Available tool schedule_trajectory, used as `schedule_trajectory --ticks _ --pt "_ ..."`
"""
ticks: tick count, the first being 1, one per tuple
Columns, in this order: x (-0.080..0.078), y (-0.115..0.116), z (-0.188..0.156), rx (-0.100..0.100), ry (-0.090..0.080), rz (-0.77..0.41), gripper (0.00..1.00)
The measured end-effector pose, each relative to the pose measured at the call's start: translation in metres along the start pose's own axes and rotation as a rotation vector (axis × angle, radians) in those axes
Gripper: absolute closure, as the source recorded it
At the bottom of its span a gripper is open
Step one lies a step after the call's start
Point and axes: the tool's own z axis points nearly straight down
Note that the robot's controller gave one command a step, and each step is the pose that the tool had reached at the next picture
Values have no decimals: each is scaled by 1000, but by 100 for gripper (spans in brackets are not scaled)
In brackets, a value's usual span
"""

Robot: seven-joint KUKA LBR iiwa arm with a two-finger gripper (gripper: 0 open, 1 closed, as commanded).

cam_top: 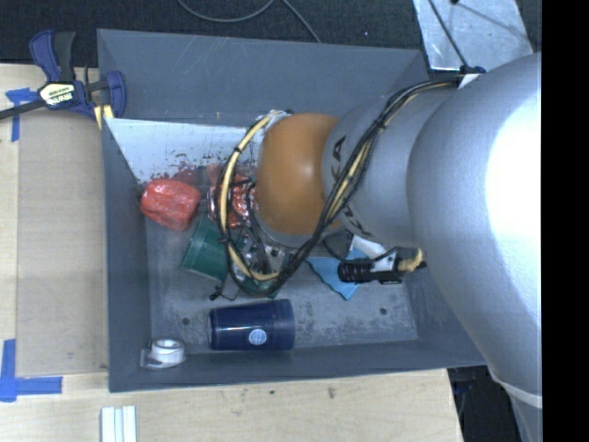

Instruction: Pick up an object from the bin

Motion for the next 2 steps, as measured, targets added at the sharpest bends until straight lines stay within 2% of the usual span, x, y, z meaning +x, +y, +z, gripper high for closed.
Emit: schedule_trajectory --ticks 2 --pt "-2 1 -33 -6 -6 -1 100"
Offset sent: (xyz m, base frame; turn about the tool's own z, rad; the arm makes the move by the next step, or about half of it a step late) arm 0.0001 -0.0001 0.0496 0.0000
